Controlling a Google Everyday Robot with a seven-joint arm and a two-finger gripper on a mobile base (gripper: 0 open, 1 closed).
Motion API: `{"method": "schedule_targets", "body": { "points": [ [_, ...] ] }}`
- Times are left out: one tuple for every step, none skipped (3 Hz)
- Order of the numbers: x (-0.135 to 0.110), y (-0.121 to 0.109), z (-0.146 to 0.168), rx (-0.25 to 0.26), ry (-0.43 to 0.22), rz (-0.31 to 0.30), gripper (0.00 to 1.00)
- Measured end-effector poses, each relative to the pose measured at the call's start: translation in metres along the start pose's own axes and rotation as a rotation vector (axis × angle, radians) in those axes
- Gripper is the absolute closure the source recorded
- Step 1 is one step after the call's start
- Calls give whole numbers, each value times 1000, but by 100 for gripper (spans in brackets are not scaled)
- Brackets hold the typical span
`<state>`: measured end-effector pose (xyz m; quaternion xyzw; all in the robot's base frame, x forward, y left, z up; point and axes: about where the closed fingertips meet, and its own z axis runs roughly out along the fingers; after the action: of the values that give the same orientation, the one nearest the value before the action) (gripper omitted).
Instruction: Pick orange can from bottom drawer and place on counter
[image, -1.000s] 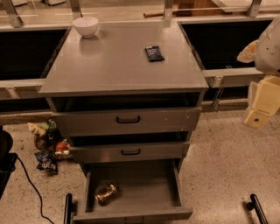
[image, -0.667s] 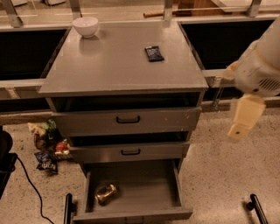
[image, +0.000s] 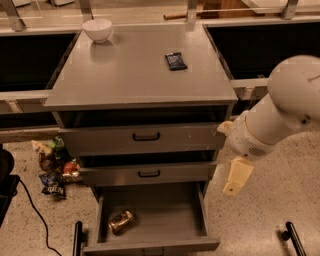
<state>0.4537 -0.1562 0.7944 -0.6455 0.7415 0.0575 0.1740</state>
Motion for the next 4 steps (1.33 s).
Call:
{"method": "schedule_targets", "body": {
  "points": [
    [-3, -6, 3, 29, -9, -1, 0],
    [-3, -6, 3, 28, -9, -2, 0],
    [-1, -3, 17, 24, 5, -17, 0],
    [7, 7, 70, -2, 4, -85, 0]
  ]
}}
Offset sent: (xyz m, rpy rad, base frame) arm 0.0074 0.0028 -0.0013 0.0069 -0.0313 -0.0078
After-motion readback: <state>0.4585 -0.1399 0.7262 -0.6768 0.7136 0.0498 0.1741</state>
